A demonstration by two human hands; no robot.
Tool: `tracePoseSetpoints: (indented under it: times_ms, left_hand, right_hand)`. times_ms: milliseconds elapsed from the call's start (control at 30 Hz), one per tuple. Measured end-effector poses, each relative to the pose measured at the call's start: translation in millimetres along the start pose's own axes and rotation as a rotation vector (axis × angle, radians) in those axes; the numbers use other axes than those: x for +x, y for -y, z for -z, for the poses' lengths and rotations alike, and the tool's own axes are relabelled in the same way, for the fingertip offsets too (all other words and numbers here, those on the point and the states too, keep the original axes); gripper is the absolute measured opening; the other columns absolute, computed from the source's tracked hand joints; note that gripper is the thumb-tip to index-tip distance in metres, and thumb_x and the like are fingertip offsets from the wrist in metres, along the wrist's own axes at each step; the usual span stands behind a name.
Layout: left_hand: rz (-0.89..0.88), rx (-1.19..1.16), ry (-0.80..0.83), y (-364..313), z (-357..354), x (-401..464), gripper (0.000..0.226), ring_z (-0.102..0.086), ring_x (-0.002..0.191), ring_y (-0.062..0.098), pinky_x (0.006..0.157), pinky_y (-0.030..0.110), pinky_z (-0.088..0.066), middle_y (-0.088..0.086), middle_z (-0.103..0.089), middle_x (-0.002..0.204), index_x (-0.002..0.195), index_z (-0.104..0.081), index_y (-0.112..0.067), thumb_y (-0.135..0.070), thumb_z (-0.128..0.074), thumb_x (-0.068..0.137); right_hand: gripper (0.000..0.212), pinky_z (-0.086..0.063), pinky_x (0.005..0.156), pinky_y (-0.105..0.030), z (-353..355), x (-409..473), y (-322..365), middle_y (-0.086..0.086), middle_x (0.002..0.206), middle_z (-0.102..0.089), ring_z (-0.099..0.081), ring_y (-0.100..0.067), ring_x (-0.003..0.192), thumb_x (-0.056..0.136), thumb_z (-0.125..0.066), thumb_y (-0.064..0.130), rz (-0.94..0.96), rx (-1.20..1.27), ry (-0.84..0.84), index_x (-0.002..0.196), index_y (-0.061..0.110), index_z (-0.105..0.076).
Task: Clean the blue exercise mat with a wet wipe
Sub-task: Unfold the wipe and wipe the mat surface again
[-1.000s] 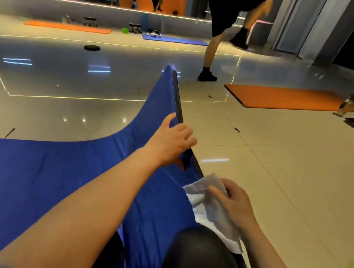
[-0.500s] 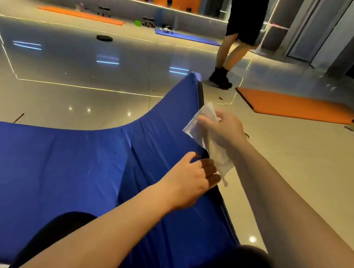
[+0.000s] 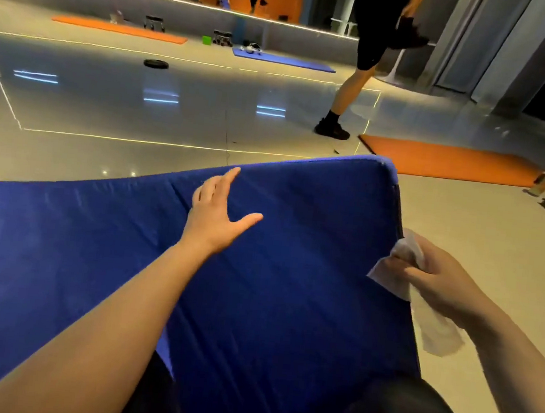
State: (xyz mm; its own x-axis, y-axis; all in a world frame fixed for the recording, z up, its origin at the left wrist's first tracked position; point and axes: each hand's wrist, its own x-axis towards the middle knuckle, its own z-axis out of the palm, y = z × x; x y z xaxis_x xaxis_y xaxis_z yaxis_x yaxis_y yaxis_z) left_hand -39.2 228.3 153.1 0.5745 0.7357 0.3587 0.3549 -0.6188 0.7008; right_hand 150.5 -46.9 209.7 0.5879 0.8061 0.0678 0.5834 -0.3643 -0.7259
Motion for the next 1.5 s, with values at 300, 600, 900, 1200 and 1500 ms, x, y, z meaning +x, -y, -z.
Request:
tracePoseSetpoints:
  times_ms: [300,600,900,1200,1500]
  left_hand:
    - [-0.194,0.165,0.142,-46,1,41,0.104,-0.029,0.14,0.022,0.114,0.054,-0.015,-0.004,-0.04,0.147,0.143,-0.039,-0.031,-0.084,-0.052,0.054]
    - [-0.312,0.333,0.024,-40,-15,21,0.069,-0.043,0.114,0.031,0.103,0.042,-0.031,0.012,-0.051,0.12,0.133,-0.049,-0.012,-0.053,-0.068,0.08]
    - [-0.364,0.252,0.018,-42,6,-7,0.058,-0.049,0.109,0.032,0.098,0.041,-0.039,0.015,-0.053,0.117,0.136,-0.049,-0.007,-0.024,-0.071,0.084]
    - [-0.352,0.171,0.115,-29,22,-13,0.065,-0.053,0.118,0.023,0.097,0.034,-0.042,0.004,-0.055,0.132,0.145,-0.037,-0.016,-0.017,-0.068,0.089]
    - [0.039,0.523,0.045,73,69,25,0.096,-0.025,0.14,0.038,0.114,0.059,-0.023,0.018,-0.036,0.149,0.148,-0.036,-0.013,-0.036,-0.086,0.07]
  right_hand:
    - [0.05,-0.055,0.087,-0.047,25,-51,-13,0.003,0.101,-0.069,-0.065,-0.024,0.097,0.074,-0.061,0.055,-0.124,0.145,0.016,0.112,0.022,-0.06]
    - [0.045,-0.043,0.09,-0.026,-7,-37,-42,0.003,0.124,-0.061,-0.054,-0.021,0.117,0.1,-0.033,0.047,-0.155,-0.026,-0.597,0.128,0.019,-0.055]
    - [0.035,-0.037,0.106,-0.04,-61,22,83,-0.018,0.127,-0.059,-0.053,-0.03,0.116,0.095,-0.045,0.015,0.803,-0.626,-0.602,0.124,0.003,-0.06]
    - [0.022,-0.027,0.079,-0.032,-87,41,66,-0.004,0.088,-0.066,-0.061,-0.025,0.076,0.085,-0.047,0.016,0.679,-0.876,-0.571,0.095,0.015,-0.067]
    - [0.029,-0.029,0.082,-0.033,-46,1,-1,-0.004,0.1,-0.067,-0.05,-0.019,0.092,0.083,-0.053,0.013,0.551,-0.682,-0.583,0.11,0.015,-0.063]
